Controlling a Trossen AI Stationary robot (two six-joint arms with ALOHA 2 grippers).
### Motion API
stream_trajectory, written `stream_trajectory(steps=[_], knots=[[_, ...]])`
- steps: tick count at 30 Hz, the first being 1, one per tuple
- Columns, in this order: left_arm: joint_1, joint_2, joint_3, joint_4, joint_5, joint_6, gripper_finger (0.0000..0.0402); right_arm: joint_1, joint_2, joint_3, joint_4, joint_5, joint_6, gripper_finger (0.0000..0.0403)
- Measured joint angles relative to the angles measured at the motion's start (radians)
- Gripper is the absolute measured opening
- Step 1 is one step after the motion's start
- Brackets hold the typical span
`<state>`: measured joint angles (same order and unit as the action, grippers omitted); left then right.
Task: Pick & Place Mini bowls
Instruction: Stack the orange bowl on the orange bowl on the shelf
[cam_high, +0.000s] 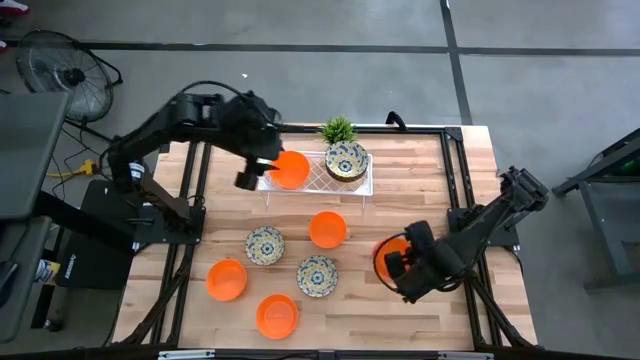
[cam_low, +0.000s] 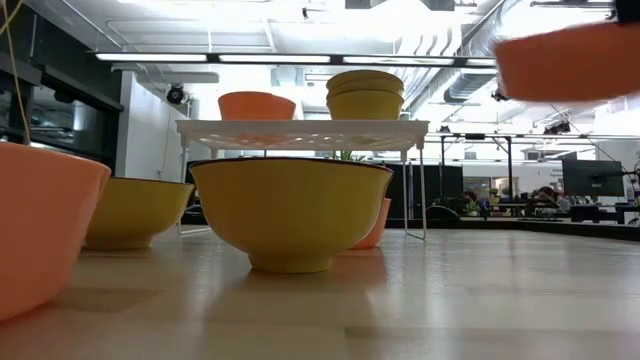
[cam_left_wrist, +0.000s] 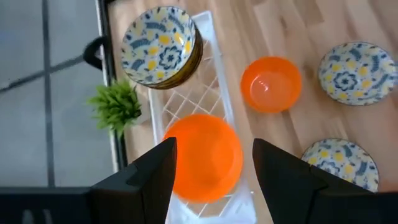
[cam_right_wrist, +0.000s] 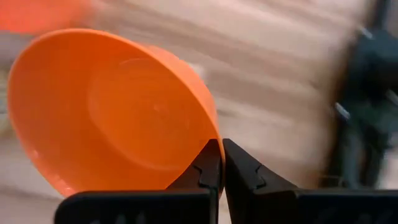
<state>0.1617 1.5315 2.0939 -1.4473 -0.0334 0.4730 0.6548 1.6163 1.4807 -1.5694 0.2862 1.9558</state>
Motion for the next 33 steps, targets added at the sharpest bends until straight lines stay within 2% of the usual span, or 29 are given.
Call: stream_trajectory(steps=[2, 6, 13, 19, 21, 23, 25, 26, 28, 30, 33], knots=[[-0.011, 0.016, -0.004, 0.017, -0.014, -0.017, 0.0204, -0.009, -0.017, -0.004, 0.01, 0.096, -0.041, 0.0], [-0.046, 0.056, -0.004, 0.033, -0.06, -0.066, 0.0204, -0.038, -0.026, -0.001, 0.002, 0.159, -0.116, 0.0], [-0.152, 0.149, -0.005, 0.056, -0.085, 0.008, 0.0204, -0.092, -0.084, -0.001, 0.079, 0.243, -0.279, 0.0], [-0.283, 0.238, 0.001, 0.142, -0.089, 0.068, 0.0204, -0.166, -0.128, -0.001, 0.188, 0.172, -0.499, 0.0], [-0.319, 0.27, 0.004, 0.213, -0.09, 0.108, 0.0204, -0.193, -0.137, -0.001, 0.214, 0.13, -0.561, 0.0], [-0.36, 0.291, -0.009, 0.208, -0.098, 0.137, 0.0204, -0.221, -0.147, -0.001, 0.229, 0.077, -0.606, 0.0], [-0.386, 0.331, 0.004, 0.318, -0.117, 0.164, 0.0204, -0.243, -0.149, -0.001, 0.234, 0.025, -0.638, 0.0], [-0.401, 0.342, 0.006, 0.352, -0.131, 0.182, 0.0204, -0.255, -0.149, -0.001, 0.237, 0.001, -0.657, 0.0], [-0.439, 0.355, -0.004, 0.316, -0.177, 0.213, 0.0204, -0.274, -0.149, -0.001, 0.247, -0.044, -0.683, 0.0], [-0.466, 0.375, 0.002, 0.37, -0.235, 0.25, 0.0204, -0.288, -0.15, -0.001, 0.259, -0.079, -0.709, 0.0], [-0.505, 0.4, 0.001, 0.368, -0.353, 0.315, 0.0204, -0.299, -0.152, -0.001, 0.271, -0.111, -0.732, 0.0]])
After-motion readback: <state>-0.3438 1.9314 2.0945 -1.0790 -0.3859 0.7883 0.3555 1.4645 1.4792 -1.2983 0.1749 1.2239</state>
